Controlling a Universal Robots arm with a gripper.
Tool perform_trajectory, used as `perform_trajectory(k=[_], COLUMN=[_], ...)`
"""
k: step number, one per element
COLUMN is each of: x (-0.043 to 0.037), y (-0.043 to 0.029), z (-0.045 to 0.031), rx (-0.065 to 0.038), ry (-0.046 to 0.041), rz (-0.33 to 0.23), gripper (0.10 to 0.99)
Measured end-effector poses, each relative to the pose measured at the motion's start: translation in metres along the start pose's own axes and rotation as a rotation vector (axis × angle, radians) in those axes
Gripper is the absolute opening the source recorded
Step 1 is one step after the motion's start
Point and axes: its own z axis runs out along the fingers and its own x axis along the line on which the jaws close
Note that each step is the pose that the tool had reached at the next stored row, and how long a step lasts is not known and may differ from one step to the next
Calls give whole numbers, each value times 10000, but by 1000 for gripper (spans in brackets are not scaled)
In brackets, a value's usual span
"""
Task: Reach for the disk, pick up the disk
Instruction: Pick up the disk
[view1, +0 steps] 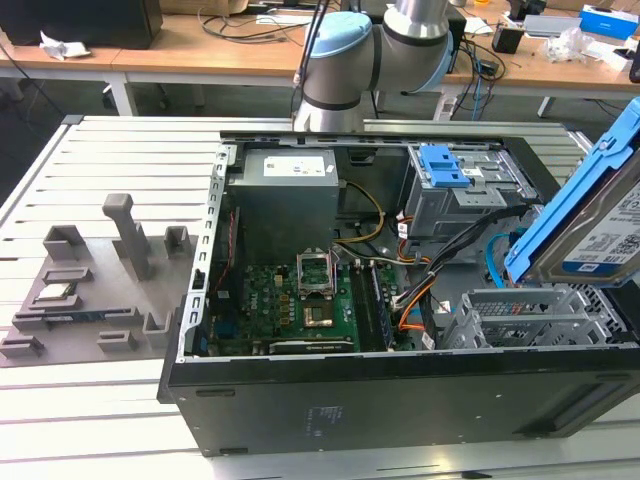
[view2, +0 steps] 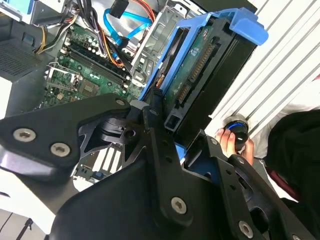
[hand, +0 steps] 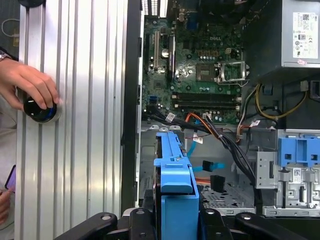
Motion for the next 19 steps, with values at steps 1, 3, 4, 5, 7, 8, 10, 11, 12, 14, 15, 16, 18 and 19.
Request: perform_trajectory(k=[1,3,4,5,7,8,10,11,12,14,15,16,18,19], x=[4,12,16,20,24,27,31,34,36,39,41,43,46,48], y=[-1,-2,-3,-3,-4,-4,-5,-5,-6,-6,-7,-7,-8,-8], z=[22,58,74,93,112,124,144,157,168,184,194,201,219,234], rx=[0,0,-1,-1,-1,-1,-1,0,0,-1,-1,-1,-1,-1], ry=[0,0,-1,0,-1,-1,0,-1,-1,-1,-1,-1,0,0], rz=[0,0,0,0,0,0,0,0,0,0,0,0,0,0], gripper=[365,365,365,365,365,365,365,365,365,365,365,365,365,365])
